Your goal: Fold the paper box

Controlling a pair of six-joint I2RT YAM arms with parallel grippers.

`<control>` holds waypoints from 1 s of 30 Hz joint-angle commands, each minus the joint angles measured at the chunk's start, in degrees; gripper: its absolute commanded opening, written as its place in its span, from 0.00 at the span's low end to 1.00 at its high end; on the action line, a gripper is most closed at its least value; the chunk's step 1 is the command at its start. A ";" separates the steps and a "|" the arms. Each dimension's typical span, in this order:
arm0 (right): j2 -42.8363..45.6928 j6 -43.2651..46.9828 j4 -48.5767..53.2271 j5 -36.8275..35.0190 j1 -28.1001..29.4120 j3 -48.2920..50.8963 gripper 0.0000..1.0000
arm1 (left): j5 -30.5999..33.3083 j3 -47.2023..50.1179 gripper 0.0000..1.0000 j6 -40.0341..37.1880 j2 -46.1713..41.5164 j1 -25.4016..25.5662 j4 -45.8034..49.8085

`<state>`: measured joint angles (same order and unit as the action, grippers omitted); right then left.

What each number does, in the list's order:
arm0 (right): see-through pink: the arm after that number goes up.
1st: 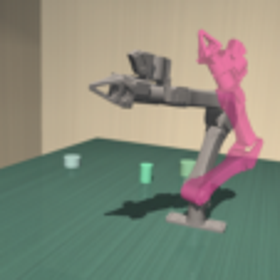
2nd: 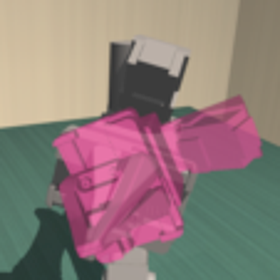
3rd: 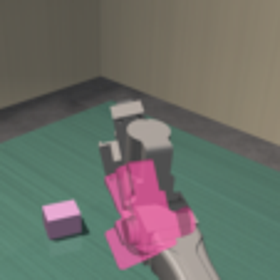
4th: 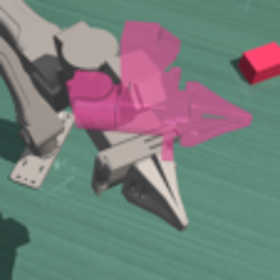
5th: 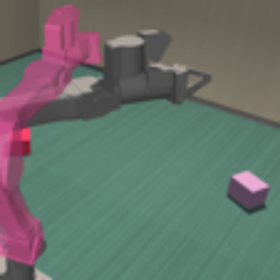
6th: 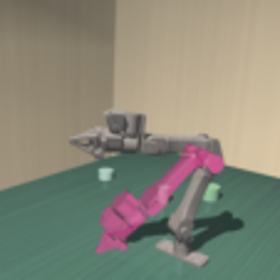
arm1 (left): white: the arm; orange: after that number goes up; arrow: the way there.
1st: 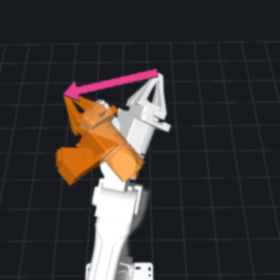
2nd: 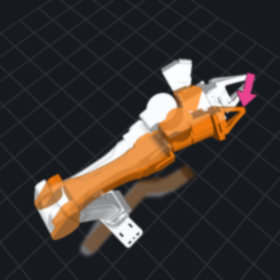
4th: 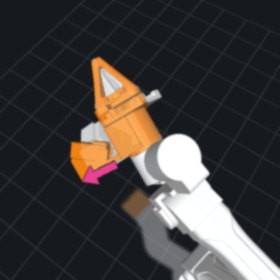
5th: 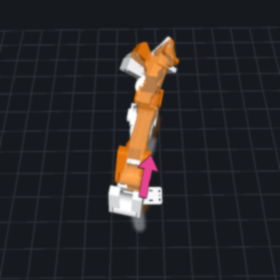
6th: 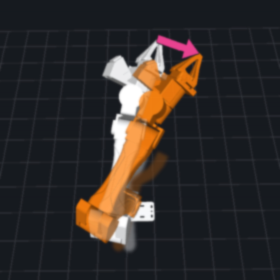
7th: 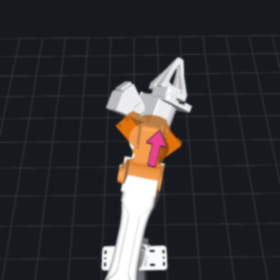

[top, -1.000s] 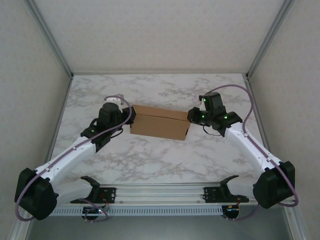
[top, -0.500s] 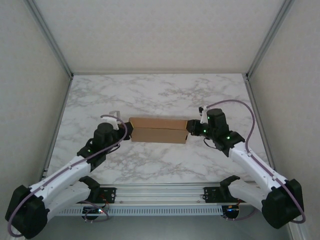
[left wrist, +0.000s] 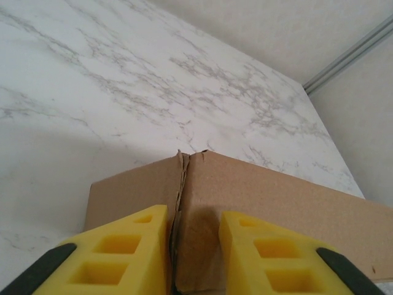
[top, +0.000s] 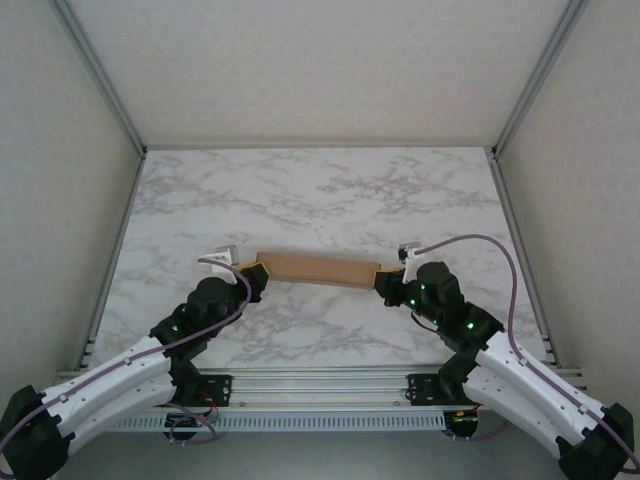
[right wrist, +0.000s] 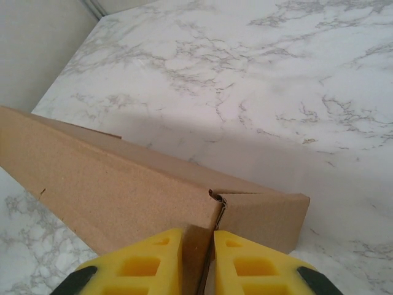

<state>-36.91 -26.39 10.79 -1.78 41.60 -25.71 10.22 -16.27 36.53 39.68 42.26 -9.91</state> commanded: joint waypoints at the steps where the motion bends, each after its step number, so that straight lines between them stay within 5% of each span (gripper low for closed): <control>1: 0.45 -0.63 3.58 2.07 2.93 2.77 0.19 | -5.12 0.90 0.29 4.36 2.36 3.22 4.82; 10: 3.50 -2.56 5.95 2.61 3.65 5.10 0.22 | -3.70 2.16 0.37 10.87 -0.04 5.02 9.34; 17: 3.35 -3.50 8.65 0.70 3.70 5.22 0.44 | -4.00 0.69 0.67 9.72 1.32 5.11 11.23; 22: 0.64 -4.84 11.03 -0.97 3.62 3.76 0.49 | -4.52 -2.90 0.68 7.29 5.30 4.96 13.67; 30: -15.98 -7.03 14.73 -3.28 2.51 -4.51 0.49 | -6.66 -4.44 0.67 4.42 13.44 -1.06 9.48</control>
<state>-50.59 -32.08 23.79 -3.20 44.62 -27.03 5.32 -19.73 42.85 51.40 42.76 1.34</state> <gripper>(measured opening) 0.489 0.678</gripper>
